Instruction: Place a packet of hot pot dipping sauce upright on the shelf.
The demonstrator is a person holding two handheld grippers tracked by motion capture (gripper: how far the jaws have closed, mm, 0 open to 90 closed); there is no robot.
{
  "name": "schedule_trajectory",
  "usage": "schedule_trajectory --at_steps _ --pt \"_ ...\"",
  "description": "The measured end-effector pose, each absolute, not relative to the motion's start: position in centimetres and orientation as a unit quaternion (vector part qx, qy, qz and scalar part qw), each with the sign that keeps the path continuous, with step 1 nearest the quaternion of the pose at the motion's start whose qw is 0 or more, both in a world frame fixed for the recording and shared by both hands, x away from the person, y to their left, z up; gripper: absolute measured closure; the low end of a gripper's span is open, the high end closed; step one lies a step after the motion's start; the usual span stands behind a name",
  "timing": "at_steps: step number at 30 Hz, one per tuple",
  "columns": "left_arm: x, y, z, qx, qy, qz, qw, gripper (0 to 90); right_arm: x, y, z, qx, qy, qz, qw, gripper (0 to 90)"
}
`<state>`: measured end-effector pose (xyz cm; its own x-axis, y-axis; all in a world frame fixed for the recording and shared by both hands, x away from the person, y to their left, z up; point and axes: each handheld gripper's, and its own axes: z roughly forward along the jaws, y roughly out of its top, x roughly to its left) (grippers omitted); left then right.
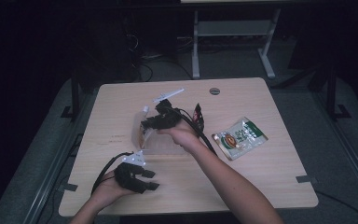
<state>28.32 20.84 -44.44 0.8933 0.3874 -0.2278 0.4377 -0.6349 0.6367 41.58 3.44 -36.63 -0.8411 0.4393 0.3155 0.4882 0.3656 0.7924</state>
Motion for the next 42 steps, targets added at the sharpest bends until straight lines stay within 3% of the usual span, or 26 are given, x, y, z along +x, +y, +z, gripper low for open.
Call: schedule_trajectory --at_steps 6,16,42 --pt "28.4 20.8 -44.4 0.907 0.225 -0.033 0.353 46.7 40.8 3.4 -36.2 -0.275 -0.837 -0.472 -0.003 55.1" --pt "28.4 20.8 -44.5 0.905 0.229 -0.036 0.358 46.7 39.9 2.3 -35.5 -0.259 -0.844 -0.469 -0.01 38.6" --pt "28.1 21.0 -43.8 0.903 0.237 -0.023 0.357 45.1 35.3 -4.8 -36.0 -0.223 -0.863 -0.452 -0.024 35.0"
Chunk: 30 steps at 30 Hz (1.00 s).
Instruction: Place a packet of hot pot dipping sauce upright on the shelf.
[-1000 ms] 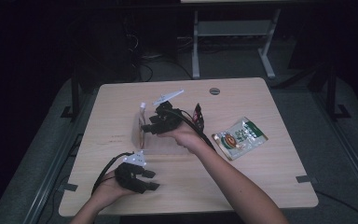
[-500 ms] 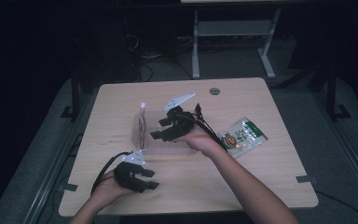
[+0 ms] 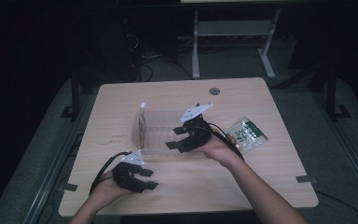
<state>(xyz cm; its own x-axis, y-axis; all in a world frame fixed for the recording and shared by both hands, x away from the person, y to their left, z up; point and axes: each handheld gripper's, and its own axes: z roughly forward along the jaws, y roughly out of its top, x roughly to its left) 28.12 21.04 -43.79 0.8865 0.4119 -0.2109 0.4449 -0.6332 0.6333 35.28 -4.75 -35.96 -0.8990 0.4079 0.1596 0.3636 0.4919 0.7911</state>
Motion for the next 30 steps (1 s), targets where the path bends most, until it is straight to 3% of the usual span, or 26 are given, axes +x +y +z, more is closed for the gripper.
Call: schedule_trajectory --at_steps 26,30 --pt "27.6 21.4 -43.6 0.902 0.246 -0.013 0.354 44.2 30.1 -11.3 -40.0 0.25 0.864 0.437 0.009 34.6" --pt "27.5 21.3 -43.6 0.9 0.248 -0.009 0.359 42.6 29.3 -12.6 -40.7 0.26 0.869 0.421 0.025 34.5"
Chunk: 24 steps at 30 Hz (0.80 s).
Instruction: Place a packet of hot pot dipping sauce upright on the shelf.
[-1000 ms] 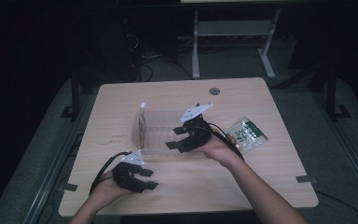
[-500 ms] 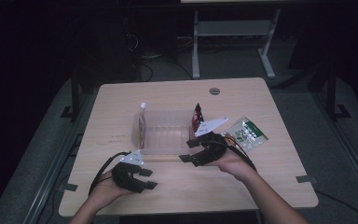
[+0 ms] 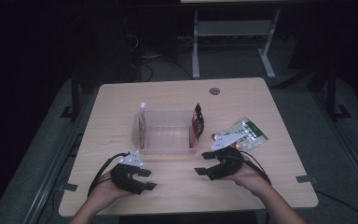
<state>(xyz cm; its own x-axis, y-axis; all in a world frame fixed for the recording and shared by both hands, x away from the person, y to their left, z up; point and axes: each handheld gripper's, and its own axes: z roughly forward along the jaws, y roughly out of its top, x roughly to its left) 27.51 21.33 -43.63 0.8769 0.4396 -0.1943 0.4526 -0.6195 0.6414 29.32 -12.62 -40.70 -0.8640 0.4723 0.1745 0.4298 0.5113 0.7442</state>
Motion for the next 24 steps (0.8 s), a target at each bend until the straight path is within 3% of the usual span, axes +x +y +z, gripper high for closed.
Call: schedule_trajectory --at_steps 9,19,22,24 --pt "27.6 21.3 -43.6 0.899 0.248 -0.007 0.36 40.0 29.2 -16.8 -41.9 0.306 0.861 0.404 0.044 34.8" --pt "27.7 21.2 -43.6 0.898 0.249 -0.007 0.364 39.2 32.2 -20.9 -42.3 0.373 0.837 0.394 0.073 42.6" --pt "27.7 21.3 -43.6 0.898 0.249 -0.005 0.363 39.2 33.5 -21.8 -42.5 0.389 0.828 0.394 0.084 49.4" --pt "27.7 21.2 -43.5 0.899 0.249 -0.007 0.36 39.2 34.5 -22.3 -42.5 0.404 0.82 0.398 0.079 59.9"
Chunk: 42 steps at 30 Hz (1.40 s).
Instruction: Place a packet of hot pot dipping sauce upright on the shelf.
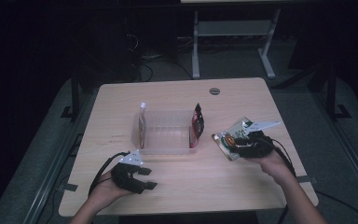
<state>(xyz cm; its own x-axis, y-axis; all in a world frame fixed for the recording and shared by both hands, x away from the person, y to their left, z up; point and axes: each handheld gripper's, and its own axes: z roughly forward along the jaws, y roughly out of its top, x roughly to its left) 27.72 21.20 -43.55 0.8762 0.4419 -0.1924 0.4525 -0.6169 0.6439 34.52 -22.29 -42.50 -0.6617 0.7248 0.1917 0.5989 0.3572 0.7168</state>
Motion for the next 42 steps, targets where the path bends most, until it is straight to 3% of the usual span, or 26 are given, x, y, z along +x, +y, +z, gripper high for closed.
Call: schedule_trajectory --at_steps 6,16,24,42 --pt "27.7 21.0 -43.6 0.901 0.248 -0.008 0.356 39.2 37.1 -23.0 -42.7 0.435 0.802 0.399 0.091 89.4" --pt "27.7 21.0 -43.7 0.901 0.249 -0.009 0.354 39.2 41.6 -22.8 -43.3 0.456 0.787 0.396 0.124 89.6" --pt "27.7 21.1 -43.8 0.9 0.252 -0.01 0.357 39.2 44.4 -21.3 -44.6 0.462 0.798 0.37 0.115 89.7" --pt "27.5 21.2 -43.5 0.901 0.247 -0.007 0.357 39.2 40.8 -21.5 -45.2 0.434 0.832 0.33 0.096 89.6"
